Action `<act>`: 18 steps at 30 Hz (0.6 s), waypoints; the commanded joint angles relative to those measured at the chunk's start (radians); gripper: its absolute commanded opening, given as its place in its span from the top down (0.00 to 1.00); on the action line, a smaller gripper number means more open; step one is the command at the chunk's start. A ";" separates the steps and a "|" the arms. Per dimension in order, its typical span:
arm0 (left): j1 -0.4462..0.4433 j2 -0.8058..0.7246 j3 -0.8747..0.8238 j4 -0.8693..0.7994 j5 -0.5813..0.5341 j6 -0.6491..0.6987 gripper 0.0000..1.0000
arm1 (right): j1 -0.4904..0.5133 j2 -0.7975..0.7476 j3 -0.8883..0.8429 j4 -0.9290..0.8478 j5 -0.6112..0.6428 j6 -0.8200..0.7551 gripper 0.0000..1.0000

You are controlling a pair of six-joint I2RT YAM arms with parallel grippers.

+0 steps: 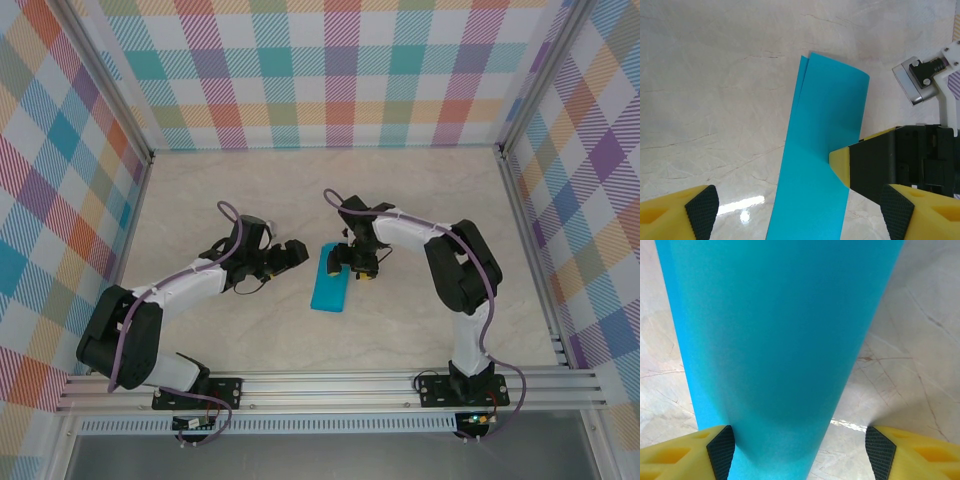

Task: Fold a paper plane with a square sheet of paper (pick it up from the middle)
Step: Fold the square sheet of paper in half at the center of the table.

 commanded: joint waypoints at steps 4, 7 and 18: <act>-0.009 0.029 0.024 -0.001 0.015 0.016 0.20 | 0.005 0.064 0.001 -0.017 0.012 -0.028 0.23; -0.009 0.036 0.028 0.000 0.019 0.017 0.21 | 0.005 0.067 0.003 -0.025 0.018 -0.035 0.20; -0.009 0.047 0.030 0.004 0.026 0.015 0.37 | 0.006 0.122 0.049 -0.091 0.060 -0.051 0.20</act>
